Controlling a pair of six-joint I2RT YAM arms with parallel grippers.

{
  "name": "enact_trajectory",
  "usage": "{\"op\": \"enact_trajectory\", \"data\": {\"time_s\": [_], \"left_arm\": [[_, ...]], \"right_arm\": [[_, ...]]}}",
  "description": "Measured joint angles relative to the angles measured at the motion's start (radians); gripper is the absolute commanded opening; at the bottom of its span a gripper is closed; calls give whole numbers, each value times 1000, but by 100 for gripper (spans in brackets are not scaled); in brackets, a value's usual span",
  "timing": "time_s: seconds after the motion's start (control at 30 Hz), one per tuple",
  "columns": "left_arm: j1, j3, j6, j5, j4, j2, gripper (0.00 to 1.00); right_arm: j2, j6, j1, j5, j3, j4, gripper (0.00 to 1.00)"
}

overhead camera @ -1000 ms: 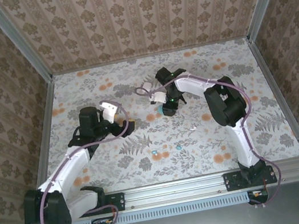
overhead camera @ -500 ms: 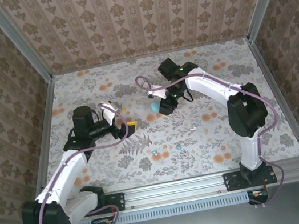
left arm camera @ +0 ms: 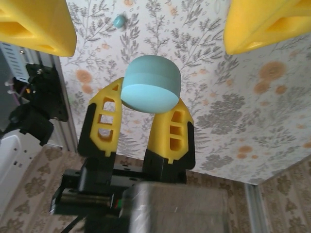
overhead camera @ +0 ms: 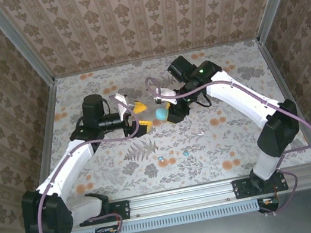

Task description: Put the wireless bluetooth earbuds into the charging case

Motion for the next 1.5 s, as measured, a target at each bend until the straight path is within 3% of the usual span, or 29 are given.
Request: {"op": "enact_trajectory", "data": {"time_s": [0.6, 1.07, 1.5], "left_arm": [[-69, 37, 10, 52, -39, 55, 74], [-76, 67, 11, 86, -43, 86, 63], [-76, 82, 35, 100, -90, 97, 62]], "right_arm": [[-27, 26, 37, -44, 6, -7, 32], [-28, 38, 42, -53, 6, -7, 32], [-38, 45, 42, -72, 6, -7, 32]]}}
